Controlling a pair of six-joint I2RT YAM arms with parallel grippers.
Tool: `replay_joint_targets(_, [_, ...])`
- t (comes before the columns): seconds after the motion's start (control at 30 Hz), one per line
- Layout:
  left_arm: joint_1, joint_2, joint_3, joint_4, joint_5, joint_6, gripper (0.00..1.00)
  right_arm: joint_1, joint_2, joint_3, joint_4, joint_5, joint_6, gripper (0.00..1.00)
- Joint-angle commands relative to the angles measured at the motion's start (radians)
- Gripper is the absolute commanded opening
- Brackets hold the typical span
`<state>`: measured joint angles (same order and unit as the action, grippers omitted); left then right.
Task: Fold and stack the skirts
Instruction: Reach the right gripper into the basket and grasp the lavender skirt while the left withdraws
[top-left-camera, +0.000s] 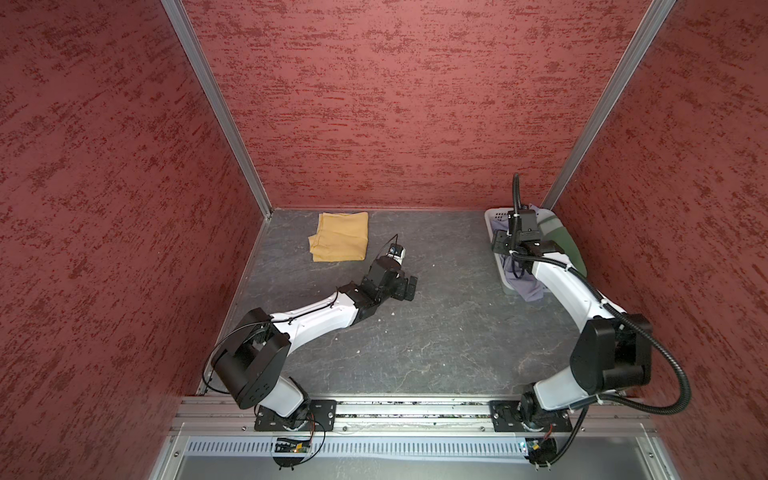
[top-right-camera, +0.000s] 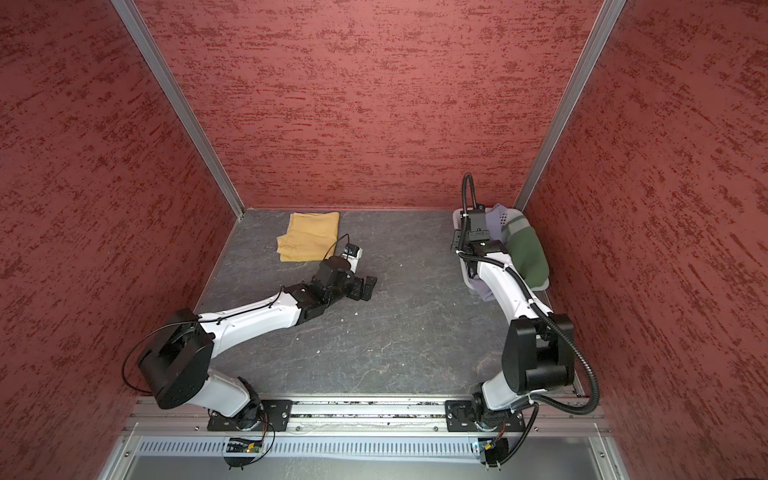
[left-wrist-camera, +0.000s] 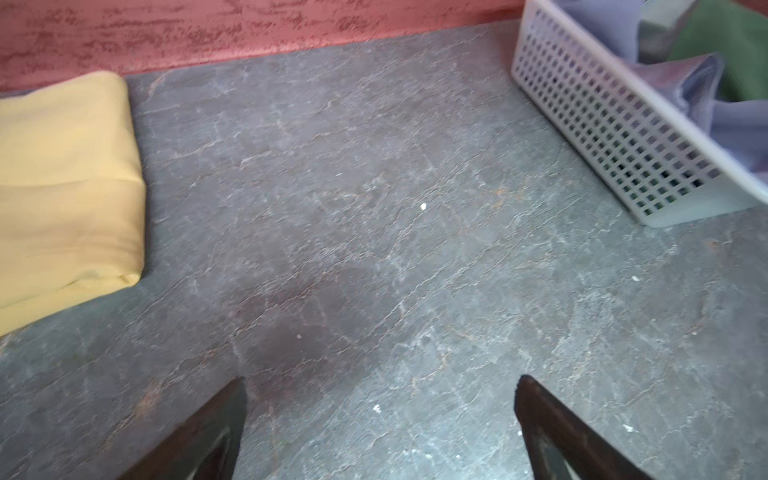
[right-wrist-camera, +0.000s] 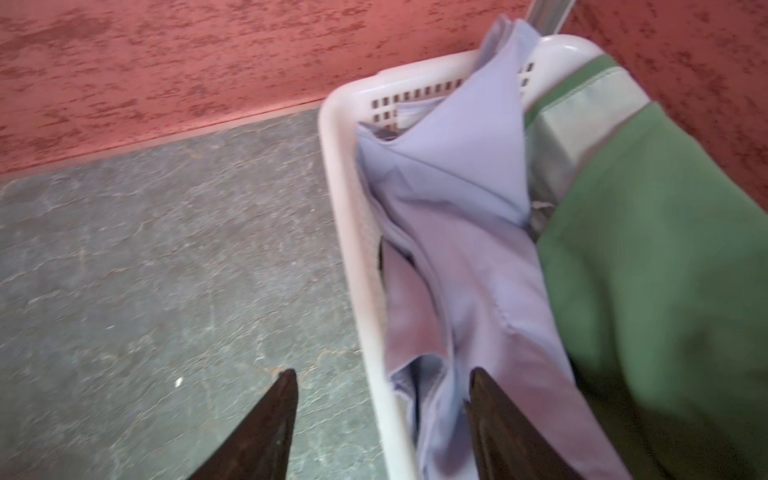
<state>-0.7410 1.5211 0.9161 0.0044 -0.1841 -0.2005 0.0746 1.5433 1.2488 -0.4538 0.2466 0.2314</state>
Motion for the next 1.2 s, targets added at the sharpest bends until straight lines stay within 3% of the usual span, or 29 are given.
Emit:
replay_joint_targets(0.0, [-0.003,0.008,0.020,0.037,-0.019,0.011,0.99,-0.049,0.026,0.002,-0.004,0.024,-0.001,0.64])
replay_joint_targets(0.37, [-0.001,-0.005,0.002,0.055,-0.005,-0.014,0.99,-0.127,0.137,-0.003,0.097,-0.154,0.085,0.55])
replay_joint_targets(0.77, [0.024,-0.043,-0.037,0.060,0.000,-0.031,0.99,-0.131,0.169,-0.012,0.126,-0.231,0.131,0.42])
replay_joint_targets(0.93, [0.035,-0.047,-0.046,0.059,0.019,-0.036,0.99,-0.130,0.176,-0.022,0.124,-0.257,0.136,0.25])
replay_joint_targets(1.07, [0.042,-0.048,-0.051,0.059,0.023,-0.039,0.99,-0.131,0.176,-0.023,0.108,-0.262,0.131,0.00])
replay_joint_targets(1.17, [0.043,-0.050,-0.055,0.060,0.023,-0.039,0.99,-0.132,0.153,-0.022,0.101,-0.254,0.124,0.00])
